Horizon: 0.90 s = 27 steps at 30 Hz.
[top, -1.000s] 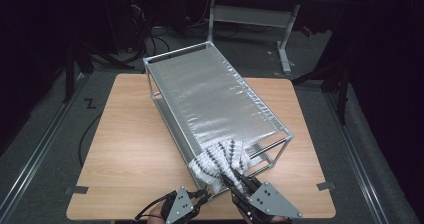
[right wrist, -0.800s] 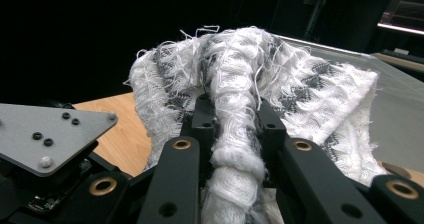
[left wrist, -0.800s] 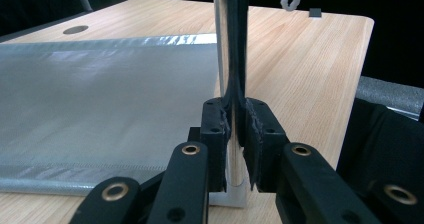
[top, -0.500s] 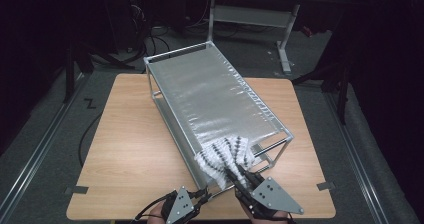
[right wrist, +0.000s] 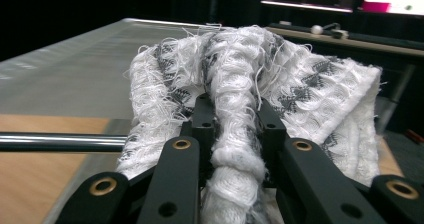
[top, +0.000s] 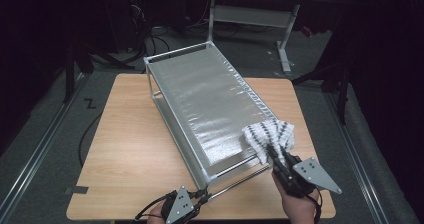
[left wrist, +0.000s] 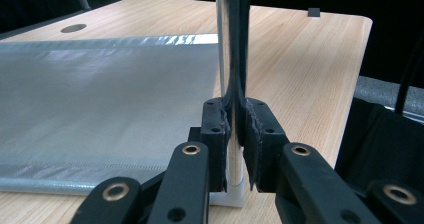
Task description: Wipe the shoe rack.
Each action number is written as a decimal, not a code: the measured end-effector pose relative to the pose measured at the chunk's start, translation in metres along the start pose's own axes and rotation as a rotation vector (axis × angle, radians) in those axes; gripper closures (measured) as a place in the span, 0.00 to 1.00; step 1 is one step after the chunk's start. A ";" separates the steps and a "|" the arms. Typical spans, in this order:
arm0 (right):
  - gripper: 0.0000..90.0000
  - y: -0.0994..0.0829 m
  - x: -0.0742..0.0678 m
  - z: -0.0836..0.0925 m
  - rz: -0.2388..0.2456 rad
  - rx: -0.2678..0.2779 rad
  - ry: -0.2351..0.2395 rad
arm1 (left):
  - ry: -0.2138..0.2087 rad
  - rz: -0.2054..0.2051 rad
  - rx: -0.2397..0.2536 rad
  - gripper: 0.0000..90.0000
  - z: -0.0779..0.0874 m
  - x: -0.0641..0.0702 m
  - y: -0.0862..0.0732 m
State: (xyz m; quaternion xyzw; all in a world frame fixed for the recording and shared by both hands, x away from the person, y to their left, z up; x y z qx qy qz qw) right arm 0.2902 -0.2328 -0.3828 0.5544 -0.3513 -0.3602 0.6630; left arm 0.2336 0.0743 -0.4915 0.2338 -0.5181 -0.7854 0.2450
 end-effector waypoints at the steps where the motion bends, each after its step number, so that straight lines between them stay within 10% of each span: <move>1: 0.85 -0.001 0.006 0.000 -0.004 -0.001 -0.016 | 0.000 0.002 0.002 0.89 0.000 0.000 0.000; 13: 0.85 -0.005 0.036 0.002 -0.029 -0.022 -0.098 | -0.004 0.001 0.001 0.89 0.000 -0.001 0.000; 27: 0.85 0.004 -0.022 -0.001 0.072 -0.013 0.061 | -0.009 -0.003 0.000 0.89 0.001 -0.001 0.000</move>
Point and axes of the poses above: each handheld gripper's, and its own axes: z roughly backward along the jaws, y roughly out of its top, x roughly to its right, the point moved 1 cm from there along -z, roughly forward along the jaws, and after that the axes turned 3 degrees about y, right-handed, at the moved point
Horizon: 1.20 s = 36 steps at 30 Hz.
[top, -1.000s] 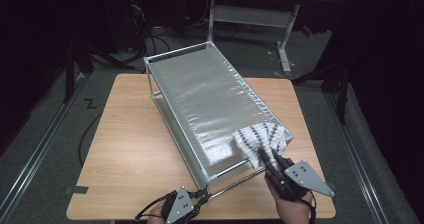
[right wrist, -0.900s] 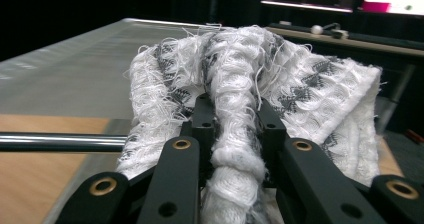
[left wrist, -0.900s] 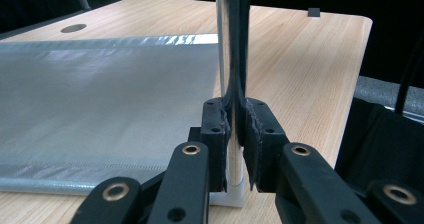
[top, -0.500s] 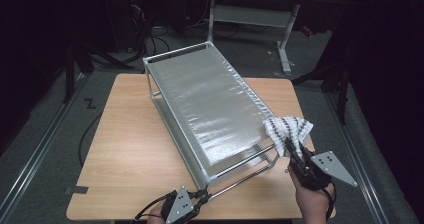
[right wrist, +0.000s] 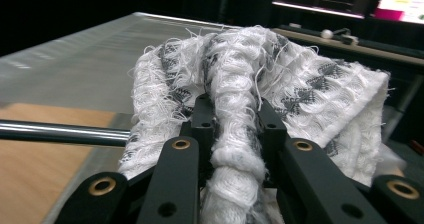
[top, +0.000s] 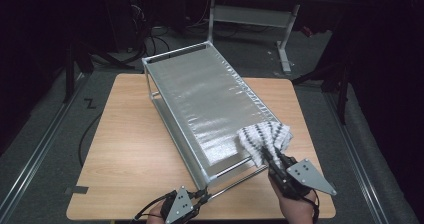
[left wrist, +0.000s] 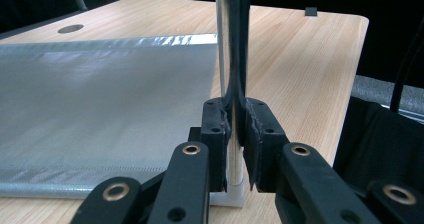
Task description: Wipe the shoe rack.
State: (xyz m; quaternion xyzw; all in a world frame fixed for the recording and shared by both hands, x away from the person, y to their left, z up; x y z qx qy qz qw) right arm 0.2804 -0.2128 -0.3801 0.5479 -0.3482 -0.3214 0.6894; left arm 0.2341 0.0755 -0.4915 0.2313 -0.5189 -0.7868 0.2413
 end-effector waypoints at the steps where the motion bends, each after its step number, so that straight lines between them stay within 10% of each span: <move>1: 0.85 0.001 -0.006 0.000 0.009 0.002 0.016 | 0.000 0.000 0.000 0.89 0.000 0.000 0.000; 19: 0.85 0.014 -0.098 -0.002 0.131 0.026 0.273 | 0.000 -0.002 -0.002 0.89 0.000 0.000 0.000; 28: 0.85 0.011 -0.079 -0.003 0.107 0.021 0.221 | -0.001 0.000 -0.001 0.89 0.000 0.000 0.000; 36: 0.85 0.005 -0.033 -0.005 0.041 0.015 0.099 | -0.002 0.001 -0.002 0.89 0.000 0.000 0.000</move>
Point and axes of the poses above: each handheld gripper's, and its own axes: z roughly backward along the jaws, y roughly out of its top, x roughly to its right, the point moved 1 cm from there along -z, roughly forward along the jaws, and after that the axes turned 3 degrees about y, right-handed, at the moved point
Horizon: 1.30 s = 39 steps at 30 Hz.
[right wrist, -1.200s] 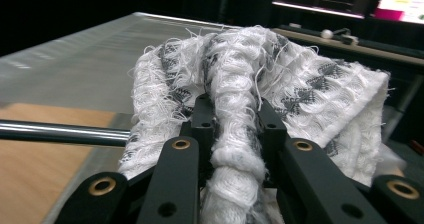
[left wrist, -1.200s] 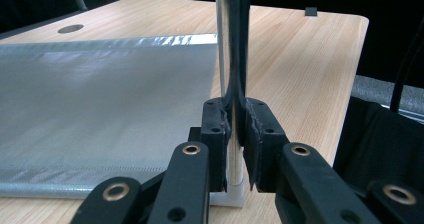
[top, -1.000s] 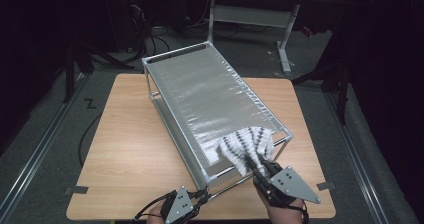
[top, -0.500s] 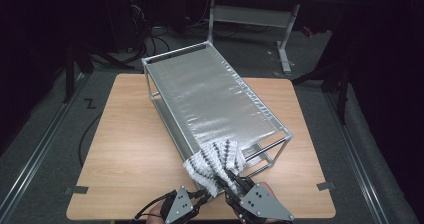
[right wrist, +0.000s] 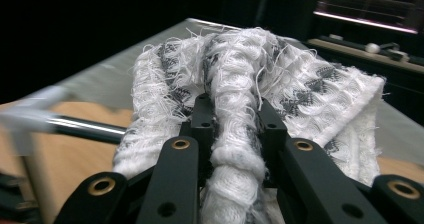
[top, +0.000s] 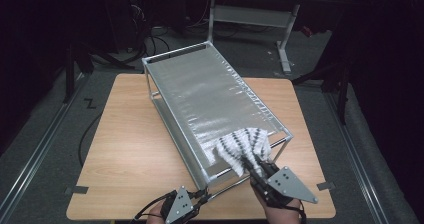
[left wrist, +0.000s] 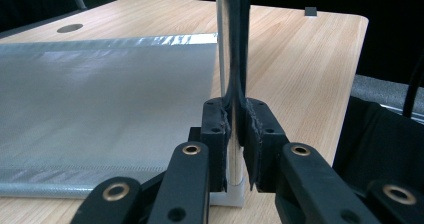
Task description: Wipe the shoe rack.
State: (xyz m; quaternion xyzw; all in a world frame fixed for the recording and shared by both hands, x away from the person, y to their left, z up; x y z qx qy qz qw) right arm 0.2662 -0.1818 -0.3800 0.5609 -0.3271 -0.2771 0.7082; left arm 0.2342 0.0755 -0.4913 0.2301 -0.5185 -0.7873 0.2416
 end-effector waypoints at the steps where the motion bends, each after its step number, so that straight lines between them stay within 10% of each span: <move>1: 0.85 -0.002 0.008 0.001 -0.019 -0.002 -0.023 | 0.000 0.000 0.000 0.89 0.000 0.000 0.000; 18: 0.85 -0.024 0.090 0.020 -0.167 -0.020 -0.246 | -0.005 0.003 -0.001 0.89 0.000 0.000 0.000; 30: 0.85 -0.016 0.079 0.047 -0.139 0.000 -0.243 | -0.007 0.000 0.001 0.89 0.001 0.000 0.000; 39: 0.86 -0.053 0.069 0.071 -0.151 -0.171 -0.245 | -0.014 -0.004 -0.003 0.89 0.000 0.000 0.000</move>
Point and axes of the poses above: each handheld gripper's, and its own axes: z roughly backward along the jaws, y roughly out of its top, x roughly to its right, the point moved 1 cm from there along -z, roughly forward along the jaws, and after that the axes turned 3 degrees about y, right-handed, at the moved point
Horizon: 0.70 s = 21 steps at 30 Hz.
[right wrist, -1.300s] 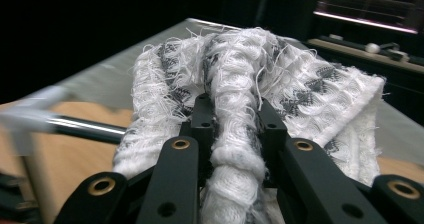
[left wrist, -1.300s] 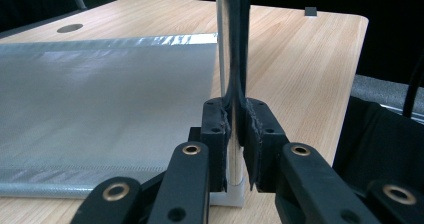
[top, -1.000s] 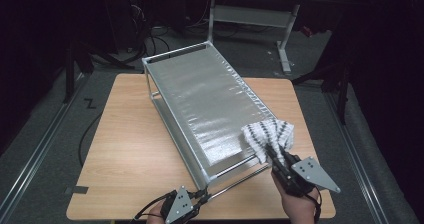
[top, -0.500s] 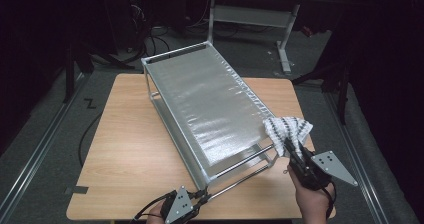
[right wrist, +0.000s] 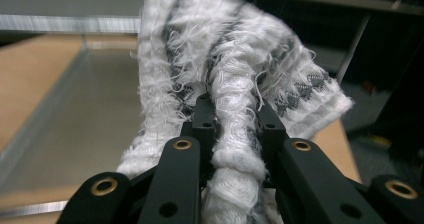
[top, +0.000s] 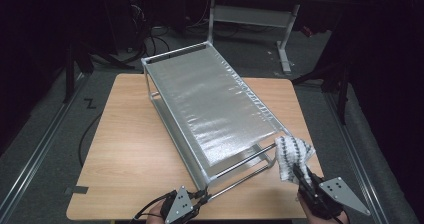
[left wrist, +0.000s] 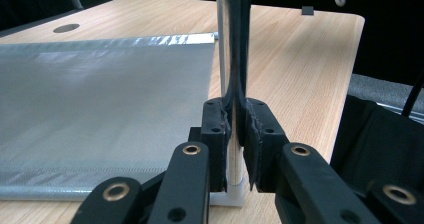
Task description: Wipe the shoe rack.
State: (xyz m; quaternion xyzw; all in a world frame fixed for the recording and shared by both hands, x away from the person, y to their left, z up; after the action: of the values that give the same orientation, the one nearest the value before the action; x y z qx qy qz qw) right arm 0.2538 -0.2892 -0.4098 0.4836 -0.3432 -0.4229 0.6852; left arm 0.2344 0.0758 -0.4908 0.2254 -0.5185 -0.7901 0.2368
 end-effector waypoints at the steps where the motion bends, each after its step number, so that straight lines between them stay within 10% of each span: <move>1: 0.86 -0.005 0.000 -0.003 0.000 -0.030 0.005 | -0.001 0.000 0.000 0.89 0.000 0.000 0.000; 6: 0.86 -0.021 -0.013 -0.023 0.023 -0.130 0.079 | -0.003 -0.001 0.000 0.89 0.000 0.000 0.000; 21: 0.85 0.014 -0.032 -0.063 0.036 -0.048 0.151 | 0.001 0.002 0.003 0.89 0.000 0.000 0.000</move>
State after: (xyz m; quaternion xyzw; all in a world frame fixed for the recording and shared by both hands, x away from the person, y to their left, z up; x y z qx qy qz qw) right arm 0.2997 -0.2338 -0.4173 0.4915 -0.2887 -0.3810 0.7280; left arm 0.2342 0.0756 -0.4911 0.2254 -0.5197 -0.7892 0.2374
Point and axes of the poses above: each handheld gripper's, and its own axes: z roughly backward along the jaws, y roughly out of its top, x roughly to its right, the point moved 1 cm from there along -z, roughly forward along the jaws, and after that the axes turned 3 degrees about y, right-handed, at the moved point
